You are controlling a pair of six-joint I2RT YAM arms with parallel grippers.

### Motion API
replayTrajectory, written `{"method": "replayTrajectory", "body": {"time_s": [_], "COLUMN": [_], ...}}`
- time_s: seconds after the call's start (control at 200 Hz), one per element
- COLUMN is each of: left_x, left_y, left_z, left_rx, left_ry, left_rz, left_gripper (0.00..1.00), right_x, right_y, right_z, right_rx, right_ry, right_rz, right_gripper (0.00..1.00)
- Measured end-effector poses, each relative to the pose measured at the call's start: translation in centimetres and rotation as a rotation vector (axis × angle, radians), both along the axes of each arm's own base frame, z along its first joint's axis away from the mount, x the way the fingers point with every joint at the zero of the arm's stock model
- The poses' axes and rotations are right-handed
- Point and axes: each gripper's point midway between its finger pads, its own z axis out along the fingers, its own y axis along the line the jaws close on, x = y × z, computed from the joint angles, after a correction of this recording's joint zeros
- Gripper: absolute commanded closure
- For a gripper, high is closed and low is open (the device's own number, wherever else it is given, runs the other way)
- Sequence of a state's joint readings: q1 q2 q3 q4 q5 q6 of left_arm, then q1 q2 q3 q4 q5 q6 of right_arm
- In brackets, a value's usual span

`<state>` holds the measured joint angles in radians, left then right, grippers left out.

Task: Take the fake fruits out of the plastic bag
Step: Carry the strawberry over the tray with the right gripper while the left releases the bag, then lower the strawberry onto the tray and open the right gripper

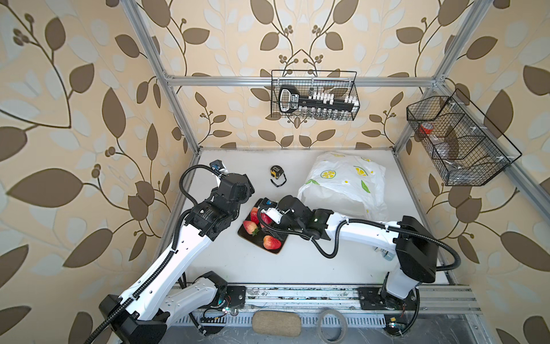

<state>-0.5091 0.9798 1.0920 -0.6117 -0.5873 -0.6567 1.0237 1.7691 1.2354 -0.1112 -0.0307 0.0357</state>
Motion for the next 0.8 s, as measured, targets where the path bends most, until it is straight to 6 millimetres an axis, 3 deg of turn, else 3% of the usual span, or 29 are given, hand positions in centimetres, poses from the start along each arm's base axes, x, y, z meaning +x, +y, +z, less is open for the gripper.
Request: {"method": "replayTrajectory", "body": {"time_s": [0.27,0.44,0.64,0.8], "left_x": [-1.2,-1.6,-1.6,-1.6], "left_y": [1.7,2.4,2.6,2.8], "left_z": [0.5,0.4,0.4,0.5], "left_rx": [0.038,0.07,0.094,0.105], "left_ry": [-0.007,0.002,0.005,0.003], "left_rz": [0.055,0.078,0.079,0.085], "left_gripper": [0.21,0.21,0.21,0.21], "right_x": [1.6,2.3,2.9,3.1], "right_y": [1.6,1.5,1.6,1.7], "right_z": [-2.8,-4.4,-4.4,-4.1], "right_rx": [-0.062,-0.1,-0.101,-0.09], "right_ry": [-0.019,-0.032,-0.055,-0.069], "right_rz": [-0.012,-0.029,-0.047,-0.051], "right_gripper": [0.46,0.41,0.29,0.26]}}
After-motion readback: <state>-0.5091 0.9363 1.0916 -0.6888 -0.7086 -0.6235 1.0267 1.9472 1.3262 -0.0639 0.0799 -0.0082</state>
